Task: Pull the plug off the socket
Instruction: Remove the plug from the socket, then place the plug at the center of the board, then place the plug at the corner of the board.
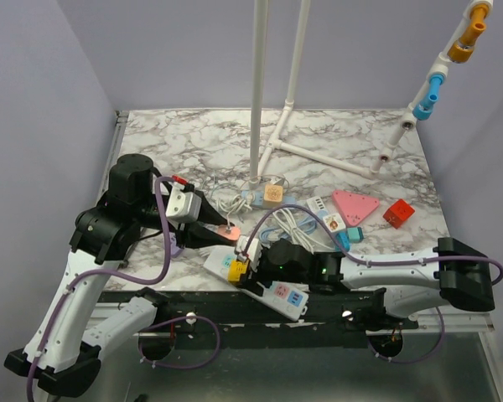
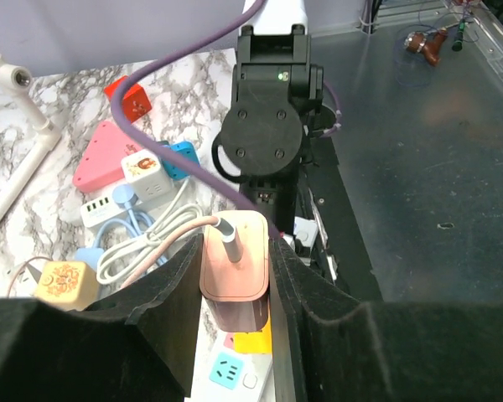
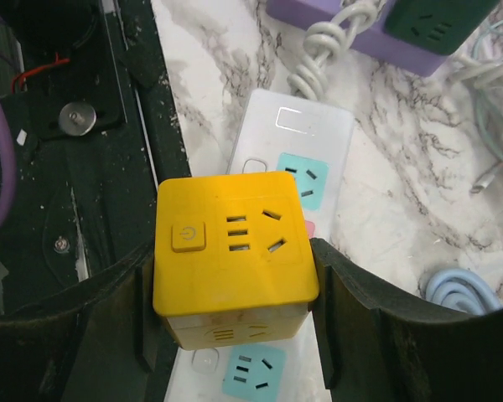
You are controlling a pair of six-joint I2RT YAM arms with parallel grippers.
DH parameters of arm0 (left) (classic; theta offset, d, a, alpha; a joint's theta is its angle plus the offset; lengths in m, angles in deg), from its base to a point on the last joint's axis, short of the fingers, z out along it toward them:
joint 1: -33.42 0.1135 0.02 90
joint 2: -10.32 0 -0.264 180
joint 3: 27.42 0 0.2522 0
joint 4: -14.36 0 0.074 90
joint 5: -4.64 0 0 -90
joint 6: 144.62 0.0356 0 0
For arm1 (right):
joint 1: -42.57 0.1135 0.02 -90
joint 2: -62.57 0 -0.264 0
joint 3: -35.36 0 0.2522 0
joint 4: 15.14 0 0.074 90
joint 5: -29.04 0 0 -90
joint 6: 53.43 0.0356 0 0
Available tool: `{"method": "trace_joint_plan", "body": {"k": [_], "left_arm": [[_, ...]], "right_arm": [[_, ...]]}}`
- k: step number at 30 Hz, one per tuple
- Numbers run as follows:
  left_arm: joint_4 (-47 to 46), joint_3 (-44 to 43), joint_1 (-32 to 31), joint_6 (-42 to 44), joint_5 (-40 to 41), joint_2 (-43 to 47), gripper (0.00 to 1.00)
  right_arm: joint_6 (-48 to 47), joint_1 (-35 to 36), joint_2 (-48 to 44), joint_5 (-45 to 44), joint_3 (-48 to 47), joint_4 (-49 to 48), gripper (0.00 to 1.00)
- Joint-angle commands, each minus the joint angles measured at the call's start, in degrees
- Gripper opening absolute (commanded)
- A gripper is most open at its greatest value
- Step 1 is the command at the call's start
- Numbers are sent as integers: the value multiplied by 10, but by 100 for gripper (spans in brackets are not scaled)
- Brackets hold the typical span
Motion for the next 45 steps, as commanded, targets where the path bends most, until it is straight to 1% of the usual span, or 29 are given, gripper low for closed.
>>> {"method": "trace_joint_plan", "body": {"k": [1,3,7,9,11,13,15,17,18,20,24,26,28,32,35,39,45], "left_arm": [[-21,-1,13,6,-19,20,0],[-83,13,19,-52,34,24,0],[-169,21,55,-102,89,19,0],[-210,20,77,-139,106,10,0],[-244,21,97,-181,124,-1,0],[-260,23,110,-202,131,-14,0],[-262,27,114,-215,135,-28,0],[-254,30,116,-218,137,-43,0],[-248,33,116,-217,138,-50,0],[-238,41,117,-205,143,-59,0],[-211,43,122,-202,184,-83,0],[-184,27,127,-204,204,-107,0],[-154,4,136,-202,219,-140,0],[-100,-55,153,-192,246,-205,0],[-71,-87,162,-171,265,-248,0],[-61,-105,170,-141,276,-304,0],[-50,-142,173,-122,284,-389,1]], "right_arm": [[13,-3,-60,-42,-21,-6,1],[20,-3,-93,-60,-31,14,1],[54,-4,-191,-144,-36,69,1],[73,-4,-246,-209,-26,97,1],[100,-6,-293,-307,-20,146,1],[143,-16,-325,-407,-24,195,1],[197,-40,-342,-497,-37,253,1],[258,-86,-343,-539,-60,314,1],[281,-115,-335,-537,-73,338,1],[304,-192,-310,-497,-94,373,1],[326,-352,-217,-359,-134,401,1],[335,-415,-170,-305,-151,395,1],[335,-470,-138,-264,-156,366,1],[355,-527,-92,-282,-163,342,1],[355,-564,-78,-287,-156,321,1],[344,-609,-52,-289,-156,299,1],[351,-648,-2,-289,-153,275,1]]}}
